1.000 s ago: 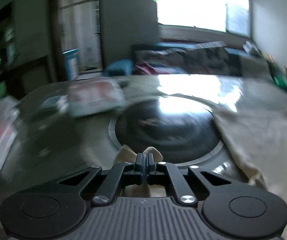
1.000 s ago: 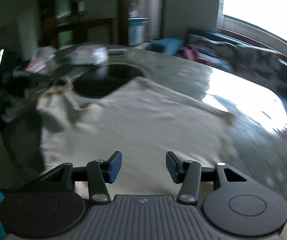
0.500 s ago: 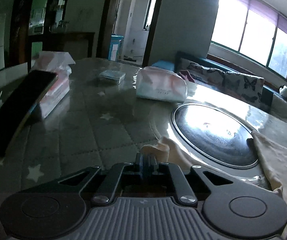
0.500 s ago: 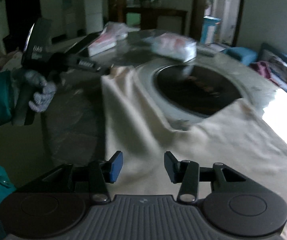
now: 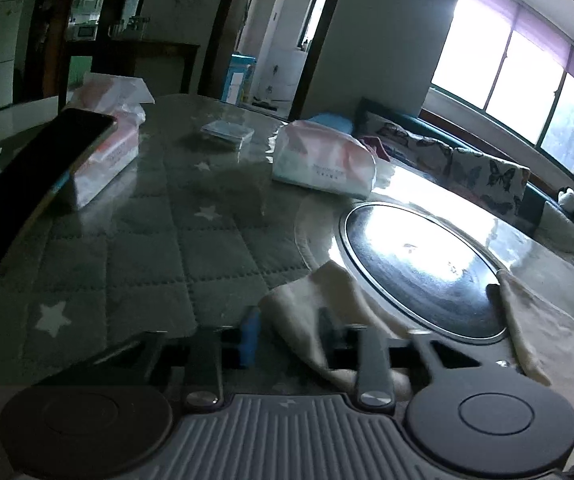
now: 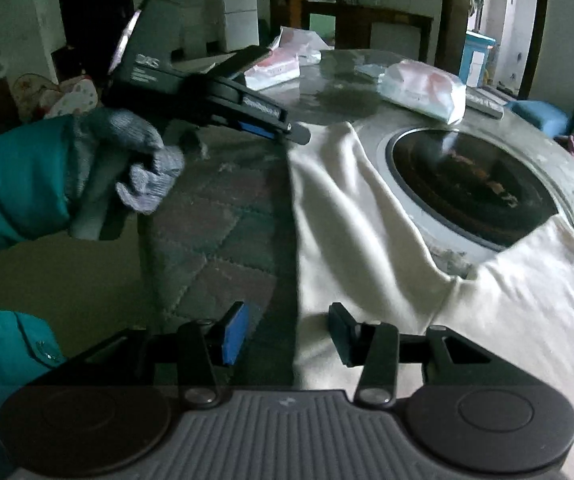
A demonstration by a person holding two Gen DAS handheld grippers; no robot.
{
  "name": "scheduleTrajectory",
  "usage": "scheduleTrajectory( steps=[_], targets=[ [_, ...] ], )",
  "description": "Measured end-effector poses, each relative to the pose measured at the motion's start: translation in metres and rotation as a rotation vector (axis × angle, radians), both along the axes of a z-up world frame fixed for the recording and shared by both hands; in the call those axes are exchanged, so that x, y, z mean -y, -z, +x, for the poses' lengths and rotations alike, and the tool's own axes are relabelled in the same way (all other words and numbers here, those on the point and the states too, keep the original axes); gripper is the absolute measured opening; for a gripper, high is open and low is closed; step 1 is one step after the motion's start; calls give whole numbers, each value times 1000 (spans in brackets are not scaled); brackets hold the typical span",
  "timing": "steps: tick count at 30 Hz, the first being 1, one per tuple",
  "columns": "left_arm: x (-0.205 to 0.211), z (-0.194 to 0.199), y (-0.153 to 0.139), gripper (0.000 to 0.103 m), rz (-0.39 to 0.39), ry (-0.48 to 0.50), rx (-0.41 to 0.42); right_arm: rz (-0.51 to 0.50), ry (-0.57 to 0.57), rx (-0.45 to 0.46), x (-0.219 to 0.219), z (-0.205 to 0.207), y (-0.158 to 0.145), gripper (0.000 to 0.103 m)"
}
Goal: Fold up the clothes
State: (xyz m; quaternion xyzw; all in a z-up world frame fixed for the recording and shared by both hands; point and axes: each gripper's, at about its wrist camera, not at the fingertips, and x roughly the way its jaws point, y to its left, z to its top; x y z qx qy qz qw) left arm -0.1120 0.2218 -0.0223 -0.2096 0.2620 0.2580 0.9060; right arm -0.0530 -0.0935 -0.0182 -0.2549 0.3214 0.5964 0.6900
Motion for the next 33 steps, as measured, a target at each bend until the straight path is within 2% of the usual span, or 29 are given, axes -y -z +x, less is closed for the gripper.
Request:
scheduleTrajectory(
  steps=[1, 2, 5, 8, 11, 13, 19, 24, 29, 33],
  targets=[
    [0, 1, 1, 8, 2, -5, -4, 6, 8, -2, -1, 1, -1, 45],
    [0, 2, 1, 6, 2, -9, -3, 12, 17, -1, -2, 2, -1, 45],
    [-3, 0, 1, 4, -21, -22, 16, 14, 29, -13, -9, 3, 4, 47],
    [0, -5, -7, 3, -18, -14, 54, 24, -17, -31, -9, -6, 4, 47],
    [9, -9, -22, 3, -15, 17, 103, 34, -35, -33, -4, -12, 1, 46],
    [18, -11, -35, 3, -8, 49, 142, 47, -8, -27, 4, -10, -4, 46],
    [60, -9, -74, 3, -2, 170, 244, 65, 125, 3, 48, 3, -23, 46],
    [107, 1, -100, 3, -9, 299, 306, 79, 263, 46, 103, 13, -37, 46],
    [163, 20, -106, 3, -24, 447, 318, 103, 425, 64, 158, 25, -44, 46],
    [208, 42, -94, 3, -66, 565, 289, 124, 571, 68, 202, 35, -45, 46]
  ],
)
